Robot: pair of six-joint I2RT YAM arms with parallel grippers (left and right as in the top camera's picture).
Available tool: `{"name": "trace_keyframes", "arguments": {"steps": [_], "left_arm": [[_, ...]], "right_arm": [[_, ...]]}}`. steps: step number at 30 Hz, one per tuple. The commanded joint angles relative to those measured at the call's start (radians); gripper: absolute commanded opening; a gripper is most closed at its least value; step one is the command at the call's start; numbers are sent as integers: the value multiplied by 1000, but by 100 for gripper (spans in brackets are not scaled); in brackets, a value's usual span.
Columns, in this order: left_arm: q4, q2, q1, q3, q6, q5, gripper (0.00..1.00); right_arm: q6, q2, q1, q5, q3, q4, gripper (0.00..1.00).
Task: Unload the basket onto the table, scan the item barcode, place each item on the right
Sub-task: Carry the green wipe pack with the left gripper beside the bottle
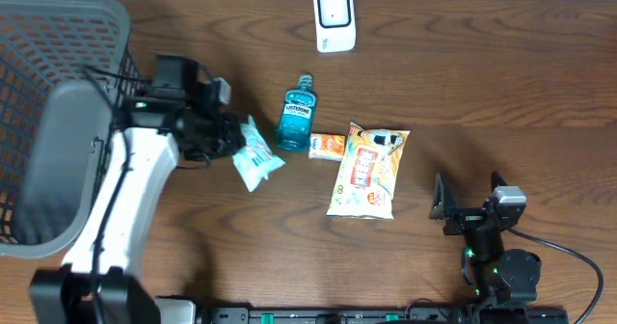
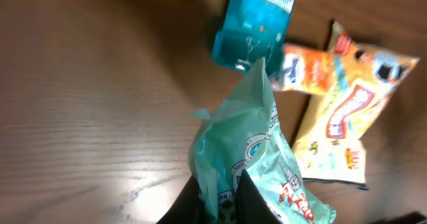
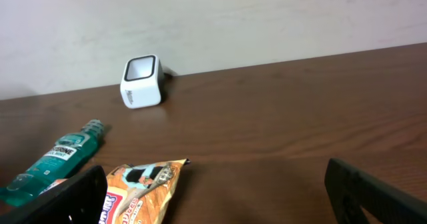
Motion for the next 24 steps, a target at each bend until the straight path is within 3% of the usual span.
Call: {"name": "trace_keyframes", "arguments": {"steps": [1,8,24], "left_arm": [[43,36,-50,-32,0,-7,7],[166,71,-200,-142,-216,-267,7],[395,77,-371,-172,-224,-272,7]], "right_arm": [[-7,-6,4,8,-1,-4,99],[-7,-6,4,8,-1,-4,99],[-7,-6,4,8,-1,-4,99]]}}
